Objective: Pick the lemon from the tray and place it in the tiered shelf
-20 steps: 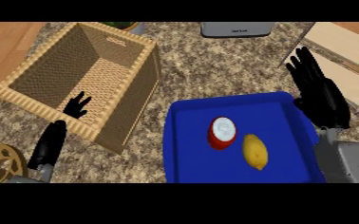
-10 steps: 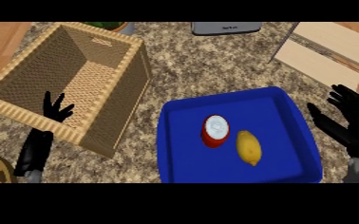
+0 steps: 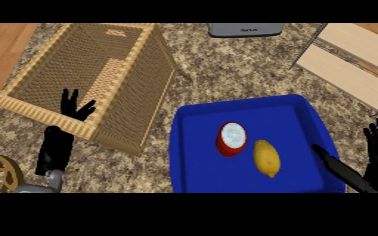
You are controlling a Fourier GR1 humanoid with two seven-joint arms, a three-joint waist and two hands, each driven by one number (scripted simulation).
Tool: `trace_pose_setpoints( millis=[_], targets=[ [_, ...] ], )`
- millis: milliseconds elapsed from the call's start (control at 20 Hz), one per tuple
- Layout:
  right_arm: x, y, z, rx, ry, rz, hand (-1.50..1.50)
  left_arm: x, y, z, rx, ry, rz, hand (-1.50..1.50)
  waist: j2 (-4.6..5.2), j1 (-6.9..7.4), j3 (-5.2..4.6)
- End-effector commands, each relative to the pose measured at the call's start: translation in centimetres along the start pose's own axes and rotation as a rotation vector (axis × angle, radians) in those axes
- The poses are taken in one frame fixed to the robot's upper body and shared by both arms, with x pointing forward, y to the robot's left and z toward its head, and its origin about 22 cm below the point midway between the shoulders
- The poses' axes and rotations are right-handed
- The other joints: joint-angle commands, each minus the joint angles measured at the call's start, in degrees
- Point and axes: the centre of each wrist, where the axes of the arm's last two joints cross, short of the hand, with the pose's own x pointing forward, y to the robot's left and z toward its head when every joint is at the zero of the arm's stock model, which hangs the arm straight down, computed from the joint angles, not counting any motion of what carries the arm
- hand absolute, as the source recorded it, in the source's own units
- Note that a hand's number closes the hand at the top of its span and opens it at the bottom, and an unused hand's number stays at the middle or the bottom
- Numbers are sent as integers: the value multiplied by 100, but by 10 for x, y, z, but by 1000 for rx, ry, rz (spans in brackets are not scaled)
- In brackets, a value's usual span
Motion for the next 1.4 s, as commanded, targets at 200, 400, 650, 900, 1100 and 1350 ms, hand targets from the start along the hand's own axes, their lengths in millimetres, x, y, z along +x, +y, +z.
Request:
trace_pose_setpoints(
  millis=[200,400,650,900,1100,1350],
  targets=[
    [33,-19,18,240,15,224,-150,29,-33,-12,-190,-176,112,0,24,86,-40],
    [71,-20,19,304,55,318,-150,31,-37,-16,-169,-183,87,0,21,72,-44],
    [89,-18,21,461,156,568,-150,38,-35,-15,-174,-182,98,0,41,168,-50],
    [123,-6,17,530,205,792,-150,38,-42,-14,-208,-185,88,0,56,245,-49],
    [149,13,38,531,252,823,-150,28,-46,-4,-211,-189,95,0,30,284,-38],
    [168,36,50,520,259,813,-150,34,-54,-21,-203,-194,111,0,43,241,-23]
  ],
)
